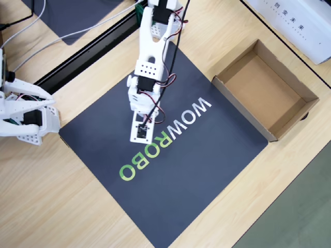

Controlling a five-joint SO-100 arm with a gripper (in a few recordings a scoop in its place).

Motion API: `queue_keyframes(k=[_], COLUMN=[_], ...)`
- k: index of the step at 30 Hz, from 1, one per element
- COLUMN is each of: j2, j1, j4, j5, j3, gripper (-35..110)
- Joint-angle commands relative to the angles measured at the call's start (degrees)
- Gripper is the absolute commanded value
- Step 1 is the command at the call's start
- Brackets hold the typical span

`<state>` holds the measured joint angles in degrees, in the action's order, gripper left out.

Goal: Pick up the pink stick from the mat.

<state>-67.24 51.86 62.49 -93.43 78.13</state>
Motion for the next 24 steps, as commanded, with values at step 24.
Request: queue_keyframes(k=[24], j2=[-24.6], j1=[-42.2], j4=[10.7], j5=[16.5], j3=[-2.8], gripper=[3])
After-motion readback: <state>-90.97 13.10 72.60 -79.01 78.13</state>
